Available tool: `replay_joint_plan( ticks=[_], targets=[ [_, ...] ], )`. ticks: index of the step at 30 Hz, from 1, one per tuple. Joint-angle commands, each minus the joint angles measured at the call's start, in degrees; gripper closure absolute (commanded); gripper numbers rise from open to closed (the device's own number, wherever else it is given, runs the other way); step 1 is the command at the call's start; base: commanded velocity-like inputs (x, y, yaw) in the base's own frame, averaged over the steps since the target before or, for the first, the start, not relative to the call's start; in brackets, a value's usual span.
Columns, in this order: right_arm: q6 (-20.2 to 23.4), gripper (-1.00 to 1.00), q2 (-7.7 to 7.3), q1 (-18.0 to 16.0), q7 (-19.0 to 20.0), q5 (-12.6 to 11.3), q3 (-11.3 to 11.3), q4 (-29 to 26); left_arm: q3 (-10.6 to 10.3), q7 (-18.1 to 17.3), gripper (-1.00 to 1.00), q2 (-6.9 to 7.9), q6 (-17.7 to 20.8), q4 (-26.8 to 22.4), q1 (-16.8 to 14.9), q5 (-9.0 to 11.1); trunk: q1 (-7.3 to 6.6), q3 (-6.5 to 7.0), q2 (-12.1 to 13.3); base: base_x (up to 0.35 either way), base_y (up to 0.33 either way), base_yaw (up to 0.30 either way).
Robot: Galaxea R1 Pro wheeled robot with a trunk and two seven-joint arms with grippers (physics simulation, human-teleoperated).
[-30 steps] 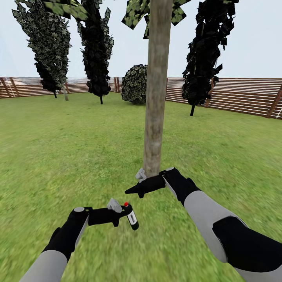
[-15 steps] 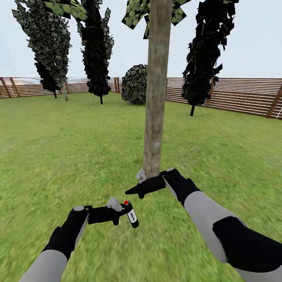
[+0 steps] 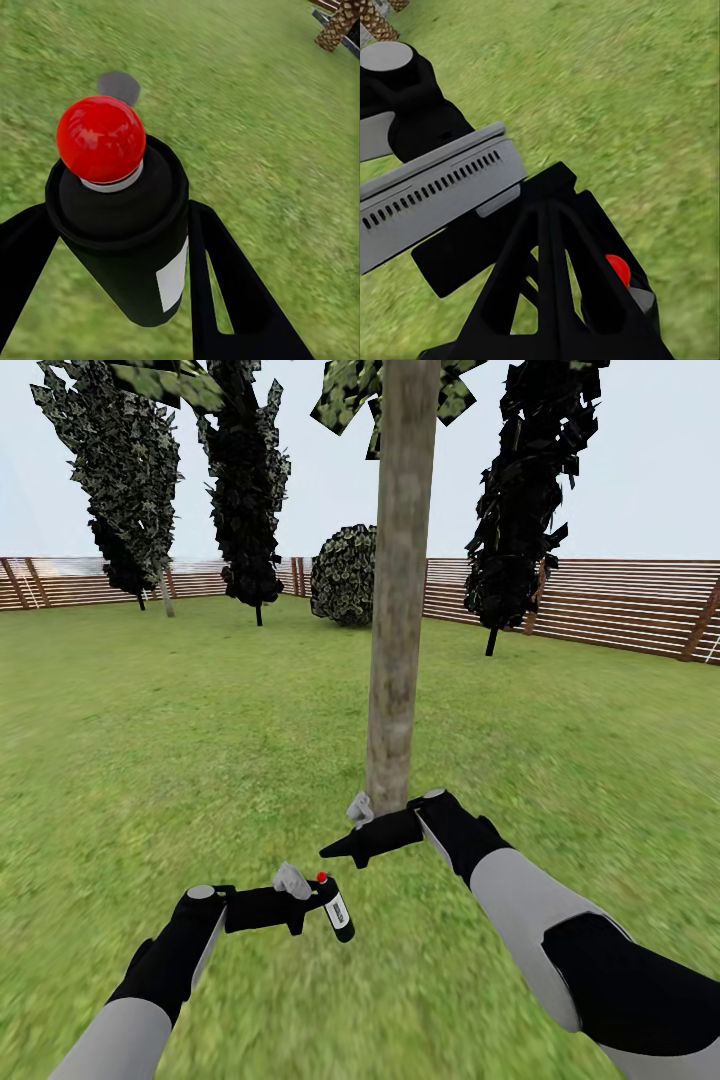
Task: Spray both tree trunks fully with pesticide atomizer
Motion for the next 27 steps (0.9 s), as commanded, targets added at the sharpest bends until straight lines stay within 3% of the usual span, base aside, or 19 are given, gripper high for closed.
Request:
replay_joint_plan(
  ticks=[1, 6, 13, 27],
  targets=[
    [0.0, 1.0, -0.01, 0.0, 0.0, 0.0, 0.0, 0.0, 0.0, 0.1, 1.0, 0.0, -0.1, 0.0, 0.0, 0.0, 0.0, 0.0, 0.0, 0.0, 0.0, 0.0],
    [0.0, 1.0, -0.04, 0.0, -0.1, 0.1, 0.0, 0.0, 0.0, 0.1, 1.0, 0.0, -0.1, 0.0, 0.0, 0.0, 0.0, 0.0, 0.0, 0.0, 0.0, 0.0],
    [-0.2, 1.0, -0.05, 0.0, -4.0, 0.0, -0.1, -0.1, 0.0, 0.1, 1.0, 0.0, -0.1, 0.0, 0.0, 0.0, 0.0, 0.0, 0.0, 0.0, 0.0, 0.0],
    [-0.2, 1.0, 0.03, 0.0, -4.6, -0.1, 0.0, 0.0, 0.0, 0.1, 1.0, 0.0, -0.1, 0.0, 0.0, 0.0, 0.0, 0.0, 0.0, 0.0, 0.0, 0.0]
  ],
)
